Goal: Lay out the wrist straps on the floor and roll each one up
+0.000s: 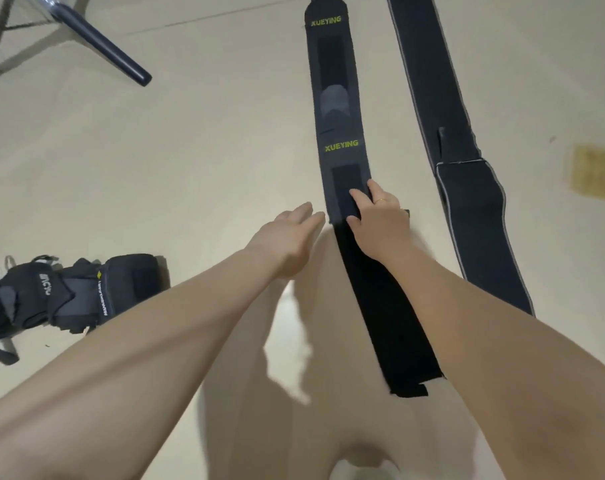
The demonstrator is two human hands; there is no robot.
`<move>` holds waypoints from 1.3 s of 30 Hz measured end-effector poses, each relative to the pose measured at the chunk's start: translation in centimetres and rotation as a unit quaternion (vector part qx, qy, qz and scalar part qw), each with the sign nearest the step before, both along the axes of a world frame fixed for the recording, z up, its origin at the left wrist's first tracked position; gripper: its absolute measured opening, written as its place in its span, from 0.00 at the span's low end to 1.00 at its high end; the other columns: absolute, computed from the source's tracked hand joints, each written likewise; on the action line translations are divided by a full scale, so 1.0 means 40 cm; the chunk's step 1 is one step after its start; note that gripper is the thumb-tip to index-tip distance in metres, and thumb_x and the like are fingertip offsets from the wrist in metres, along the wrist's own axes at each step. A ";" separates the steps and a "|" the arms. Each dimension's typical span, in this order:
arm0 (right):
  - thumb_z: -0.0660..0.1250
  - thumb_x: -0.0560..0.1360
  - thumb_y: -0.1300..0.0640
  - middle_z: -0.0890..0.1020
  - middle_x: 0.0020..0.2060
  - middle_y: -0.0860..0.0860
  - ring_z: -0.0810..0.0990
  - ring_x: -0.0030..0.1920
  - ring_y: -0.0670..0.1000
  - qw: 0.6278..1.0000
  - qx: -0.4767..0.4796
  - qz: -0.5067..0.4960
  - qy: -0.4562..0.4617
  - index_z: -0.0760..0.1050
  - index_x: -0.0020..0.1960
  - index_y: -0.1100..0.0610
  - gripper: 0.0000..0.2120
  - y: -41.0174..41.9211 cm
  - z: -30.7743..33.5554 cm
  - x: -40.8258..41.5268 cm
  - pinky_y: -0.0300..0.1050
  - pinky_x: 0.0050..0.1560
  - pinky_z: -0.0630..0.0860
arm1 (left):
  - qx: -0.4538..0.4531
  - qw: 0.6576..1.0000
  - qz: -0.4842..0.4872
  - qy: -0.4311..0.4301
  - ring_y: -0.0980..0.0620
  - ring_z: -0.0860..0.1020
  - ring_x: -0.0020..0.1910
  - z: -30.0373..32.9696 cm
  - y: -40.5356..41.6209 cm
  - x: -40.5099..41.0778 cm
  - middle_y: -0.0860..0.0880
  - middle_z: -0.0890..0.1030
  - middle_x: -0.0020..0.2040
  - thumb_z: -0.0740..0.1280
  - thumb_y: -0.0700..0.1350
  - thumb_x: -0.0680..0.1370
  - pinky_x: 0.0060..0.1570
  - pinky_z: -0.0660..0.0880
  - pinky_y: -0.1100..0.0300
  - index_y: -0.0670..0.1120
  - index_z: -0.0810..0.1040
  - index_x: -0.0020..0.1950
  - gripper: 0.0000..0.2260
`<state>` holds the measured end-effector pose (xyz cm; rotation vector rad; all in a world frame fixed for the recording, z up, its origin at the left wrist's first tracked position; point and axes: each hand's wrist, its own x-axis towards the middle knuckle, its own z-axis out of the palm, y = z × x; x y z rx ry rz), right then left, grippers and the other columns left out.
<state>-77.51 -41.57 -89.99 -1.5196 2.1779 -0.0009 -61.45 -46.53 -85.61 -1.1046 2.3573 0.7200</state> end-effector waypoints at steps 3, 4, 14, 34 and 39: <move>0.56 0.80 0.48 0.58 0.74 0.55 0.63 0.69 0.59 0.998 -0.024 0.053 -0.037 0.62 0.73 0.49 0.22 -0.002 0.002 0.097 0.52 0.65 0.64 | -0.013 0.999 0.034 0.014 0.47 0.51 0.76 -0.004 -0.008 0.026 0.45 0.45 0.78 0.59 0.38 0.77 0.71 0.57 0.57 0.47 0.53 0.77 0.29; 0.57 0.80 0.49 0.60 0.73 0.56 0.64 0.67 0.59 0.996 -0.026 0.062 -0.056 0.64 0.72 0.49 0.21 0.000 -0.002 0.138 0.52 0.65 0.64 | -0.022 0.998 0.051 0.019 0.46 0.52 0.76 -0.007 -0.008 0.044 0.44 0.45 0.78 0.60 0.39 0.76 0.71 0.58 0.57 0.46 0.57 0.76 0.28; 0.54 0.79 0.63 0.66 0.66 0.53 0.71 0.62 0.53 0.937 -0.020 -0.083 -0.338 0.65 0.69 0.58 0.19 0.088 0.020 0.408 0.38 0.61 0.66 | -0.054 0.938 0.339 0.042 0.41 0.61 0.70 -0.044 0.099 0.298 0.41 0.58 0.74 0.55 0.40 0.80 0.65 0.63 0.52 0.41 0.64 0.70 0.18; 0.58 0.78 0.53 0.70 0.59 0.56 0.77 0.50 0.56 0.986 0.062 0.138 -0.069 0.48 0.77 0.52 0.31 0.025 0.158 0.347 0.46 0.44 0.71 | 0.407 0.567 0.608 0.378 0.54 0.78 0.57 -0.023 0.091 0.184 0.51 0.81 0.55 0.56 0.58 0.80 0.58 0.72 0.60 0.48 0.78 0.57 0.19; 0.58 0.79 0.53 0.72 0.64 0.56 0.75 0.60 0.56 0.964 0.122 0.151 -0.183 0.44 0.78 0.56 0.33 0.049 0.100 0.390 0.48 0.57 0.74 | 0.166 0.723 0.619 0.257 0.48 0.79 0.49 -0.077 0.089 0.255 0.45 0.81 0.52 0.61 0.48 0.79 0.51 0.78 0.52 0.45 0.74 0.57 0.10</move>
